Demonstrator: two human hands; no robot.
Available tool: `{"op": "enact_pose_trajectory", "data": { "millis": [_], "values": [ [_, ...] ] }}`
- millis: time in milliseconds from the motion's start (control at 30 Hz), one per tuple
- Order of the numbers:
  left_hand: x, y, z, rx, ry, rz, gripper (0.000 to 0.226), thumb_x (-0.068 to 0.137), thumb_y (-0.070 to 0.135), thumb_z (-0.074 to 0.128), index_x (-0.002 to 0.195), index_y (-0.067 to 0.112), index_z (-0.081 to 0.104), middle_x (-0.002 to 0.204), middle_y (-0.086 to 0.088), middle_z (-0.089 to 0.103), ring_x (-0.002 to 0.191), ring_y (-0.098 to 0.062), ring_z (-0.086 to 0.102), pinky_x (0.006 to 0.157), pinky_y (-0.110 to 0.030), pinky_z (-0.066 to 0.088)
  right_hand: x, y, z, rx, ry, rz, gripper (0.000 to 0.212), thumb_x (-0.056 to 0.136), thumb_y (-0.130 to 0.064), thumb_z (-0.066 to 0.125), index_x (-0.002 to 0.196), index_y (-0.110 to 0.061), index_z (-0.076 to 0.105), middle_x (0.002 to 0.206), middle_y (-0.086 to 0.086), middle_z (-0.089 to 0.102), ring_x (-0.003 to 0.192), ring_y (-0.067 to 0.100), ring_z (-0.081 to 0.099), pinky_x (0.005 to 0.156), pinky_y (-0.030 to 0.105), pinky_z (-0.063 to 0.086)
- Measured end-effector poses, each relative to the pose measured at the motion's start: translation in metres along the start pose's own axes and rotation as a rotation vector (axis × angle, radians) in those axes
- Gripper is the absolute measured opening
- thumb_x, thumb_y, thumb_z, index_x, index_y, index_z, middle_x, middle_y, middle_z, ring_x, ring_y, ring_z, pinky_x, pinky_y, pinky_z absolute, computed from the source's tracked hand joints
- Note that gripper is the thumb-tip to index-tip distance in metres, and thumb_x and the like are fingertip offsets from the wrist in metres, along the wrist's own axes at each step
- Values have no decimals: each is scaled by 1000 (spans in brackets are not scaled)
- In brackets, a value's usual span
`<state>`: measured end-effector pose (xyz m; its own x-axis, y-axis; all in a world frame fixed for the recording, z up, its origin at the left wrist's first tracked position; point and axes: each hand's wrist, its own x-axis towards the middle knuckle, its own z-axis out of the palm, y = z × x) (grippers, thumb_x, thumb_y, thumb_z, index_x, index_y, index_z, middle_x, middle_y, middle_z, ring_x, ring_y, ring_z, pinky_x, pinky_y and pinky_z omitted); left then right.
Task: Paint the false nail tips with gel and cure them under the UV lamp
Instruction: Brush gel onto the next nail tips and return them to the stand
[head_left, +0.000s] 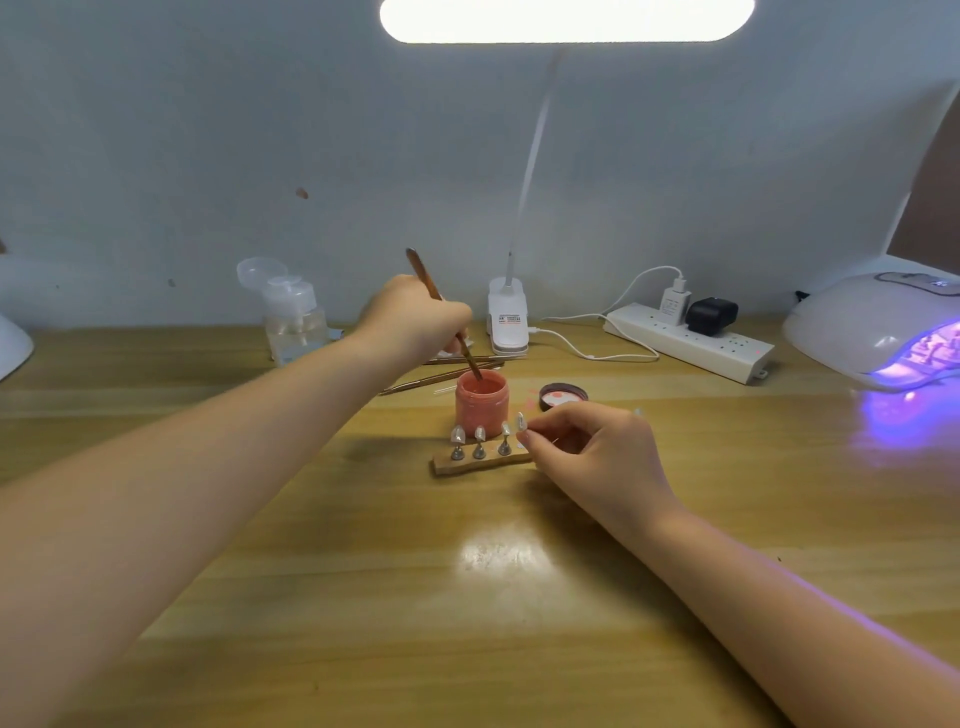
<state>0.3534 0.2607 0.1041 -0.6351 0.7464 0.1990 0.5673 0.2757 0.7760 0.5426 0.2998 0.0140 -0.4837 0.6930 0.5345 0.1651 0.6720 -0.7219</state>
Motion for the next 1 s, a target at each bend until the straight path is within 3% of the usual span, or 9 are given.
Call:
{"op": "enact_pose_trajectory", "data": {
  "millis": [167,300,400,567,700,800,1000],
  "values": [
    [-3,-8,-15,-76,35,-43,20,87,16,56,86,6,73,68,0,67,62,-6,57,59,-25,41,-1,-2,-1,-9,-3,17,8,78,-8,76,81,-16,77,70,-6,71,62,4,61,63,13,46],
    [-8,-12,-27,-104,78,-54,22,89,16,53,88,6,73,66,1,66,61,-7,53,63,-27,44,-1,-4,-2,-14,0,12,7,79,-8,75,83,-13,77,72,-3,72,65,9,64,66,19,51],
    [-10,-13,-30,-209,72,-105,23,91,17,53,89,7,74,64,2,65,57,-8,48,51,-22,34,-2,-5,-3,-14,-3,0,7,80,-8,75,85,-11,77,73,-1,71,66,9,64,68,23,53],
    [-17,-23,-24,-236,30,-156,21,91,17,56,88,5,73,65,-1,64,61,-10,48,51,-22,33,-2,-6,-3,-16,0,-6,7,80,-7,74,87,-8,76,75,2,71,67,12,65,70,28,54],
    [-18,-41,-32,-380,172,-88,19,90,19,58,78,13,73,63,4,67,65,-11,52,56,-23,39,-2,-5,-3,-12,2,0,8,80,-8,75,88,-7,76,75,2,72,68,12,66,72,31,56],
    [-34,-49,-31,-552,146,28,11,93,19,63,91,17,73,73,3,73,63,-5,61,56,-18,47,-1,-4,-2,7,19,16,10,80,-9,75,90,-7,74,75,3,71,70,14,67,73,36,57],
    [-95,-46,-12,-665,85,375,14,82,20,73,93,28,78,85,-3,76,74,-19,72,71,-27,58,4,-6,-7,78,50,36,7,82,-12,74,89,-13,76,75,-3,72,70,14,68,73,40,57]
  ]
}}
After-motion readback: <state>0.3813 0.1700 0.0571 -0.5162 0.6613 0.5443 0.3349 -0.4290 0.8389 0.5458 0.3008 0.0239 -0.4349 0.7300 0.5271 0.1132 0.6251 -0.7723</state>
